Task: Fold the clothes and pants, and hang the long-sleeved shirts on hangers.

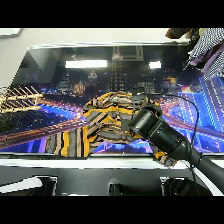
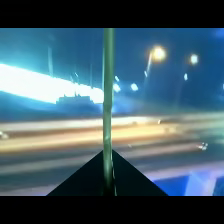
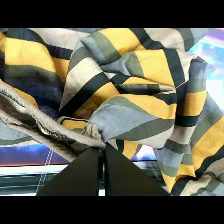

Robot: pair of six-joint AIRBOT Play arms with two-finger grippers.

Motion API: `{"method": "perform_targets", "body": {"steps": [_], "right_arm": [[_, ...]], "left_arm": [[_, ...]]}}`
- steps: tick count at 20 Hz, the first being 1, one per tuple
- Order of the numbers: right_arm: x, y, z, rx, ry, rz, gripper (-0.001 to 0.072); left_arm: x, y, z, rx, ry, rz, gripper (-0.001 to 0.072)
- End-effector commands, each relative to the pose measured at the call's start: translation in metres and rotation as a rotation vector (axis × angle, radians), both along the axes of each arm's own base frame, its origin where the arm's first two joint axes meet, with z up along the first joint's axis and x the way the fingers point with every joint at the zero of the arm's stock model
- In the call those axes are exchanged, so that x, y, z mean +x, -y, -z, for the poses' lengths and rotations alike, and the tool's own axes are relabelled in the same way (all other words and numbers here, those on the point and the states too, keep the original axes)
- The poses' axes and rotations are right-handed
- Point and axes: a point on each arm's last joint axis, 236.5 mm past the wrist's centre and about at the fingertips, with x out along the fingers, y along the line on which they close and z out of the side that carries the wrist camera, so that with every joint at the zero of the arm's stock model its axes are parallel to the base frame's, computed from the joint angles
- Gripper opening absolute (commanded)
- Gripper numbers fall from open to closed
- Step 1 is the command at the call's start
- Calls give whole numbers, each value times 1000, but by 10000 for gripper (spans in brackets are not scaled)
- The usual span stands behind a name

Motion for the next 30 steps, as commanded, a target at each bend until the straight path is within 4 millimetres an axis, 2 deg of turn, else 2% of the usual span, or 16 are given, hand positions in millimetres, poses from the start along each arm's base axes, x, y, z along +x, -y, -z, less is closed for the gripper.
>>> {"method": "perform_targets", "body": {"steps": [1,5,10,12,13,15,17,20,22,25,27,30], "right_arm": [[4,0,-1,-1,18,-1,27],[13,3,-6,-6,63,24,27],[29,6,-10,9,139,110,26],[34,11,-6,34,127,159,26],[39,19,-6,48,122,197,26],[50,28,-8,89,117,243,26],[51,27,-6,118,85,222,27],[46,33,-3,97,56,231,27],[45,39,-4,73,55,233,27],[46,50,-6,20,69,232,27],[47,55,-7,-4,73,226,27],[48,57,-8,-11,79,224,27]], "left_arm": [[17,-18,-44,83,109,-76,17],[36,-31,-106,192,271,-105,17],[54,-31,-188,310,512,-151,17],[60,-6,-206,355,544,-55,17],[64,16,-208,362,544,32,17],[73,68,-204,346,543,192,17],[76,126,-194,325,548,358,16],[63,204,-179,264,547,549,17],[41,250,-164,201,508,679,17],[-10,305,-139,100,397,899,17],[-46,333,-123,39,314,1046,16],[-76,360,-111,-12,248,1176,15]]}}
